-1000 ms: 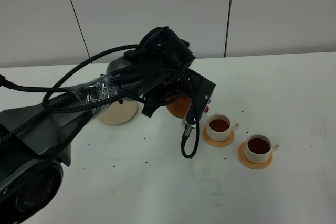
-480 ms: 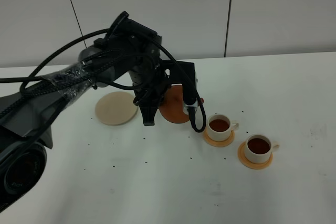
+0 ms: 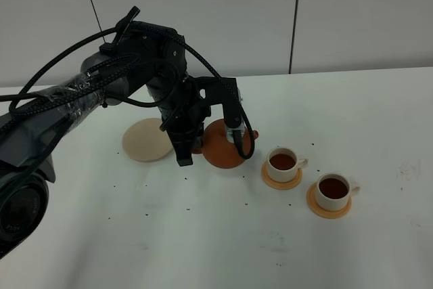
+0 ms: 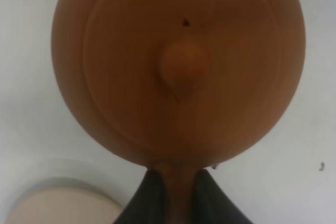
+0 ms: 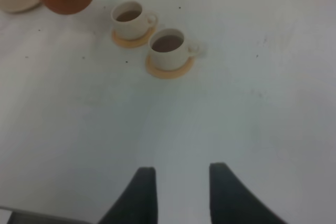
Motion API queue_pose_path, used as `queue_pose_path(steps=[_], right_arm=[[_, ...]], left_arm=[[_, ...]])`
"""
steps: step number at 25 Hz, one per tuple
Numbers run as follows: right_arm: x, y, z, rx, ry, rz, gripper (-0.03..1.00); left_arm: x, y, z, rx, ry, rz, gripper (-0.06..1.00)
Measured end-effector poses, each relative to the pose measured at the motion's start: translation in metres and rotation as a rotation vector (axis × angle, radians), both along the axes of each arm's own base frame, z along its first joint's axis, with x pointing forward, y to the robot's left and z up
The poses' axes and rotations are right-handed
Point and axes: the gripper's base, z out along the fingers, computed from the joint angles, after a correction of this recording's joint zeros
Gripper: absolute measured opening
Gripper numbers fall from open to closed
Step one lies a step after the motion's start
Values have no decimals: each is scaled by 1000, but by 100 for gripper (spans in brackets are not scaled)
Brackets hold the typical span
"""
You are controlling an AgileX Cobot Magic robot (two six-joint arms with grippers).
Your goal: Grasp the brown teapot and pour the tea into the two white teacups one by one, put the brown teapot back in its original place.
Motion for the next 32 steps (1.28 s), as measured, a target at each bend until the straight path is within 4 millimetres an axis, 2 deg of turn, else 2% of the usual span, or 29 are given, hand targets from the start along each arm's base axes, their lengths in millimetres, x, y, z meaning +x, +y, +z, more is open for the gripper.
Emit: queue_pose_path(steps=[8, 21, 26, 32], right_arm=[[0, 0, 0, 0, 0, 0, 24], [0, 0, 0, 0, 0, 0, 24], [0, 0, 0, 0, 0, 0, 24], [0, 0, 0, 0, 0, 0, 24]], left_arm=[[0, 2, -9, 19, 34, -12, 17], [0, 3, -9, 20, 38, 6, 17], [1, 4, -4, -16, 26, 245, 17], [0, 19, 28, -19, -79, 635, 17]])
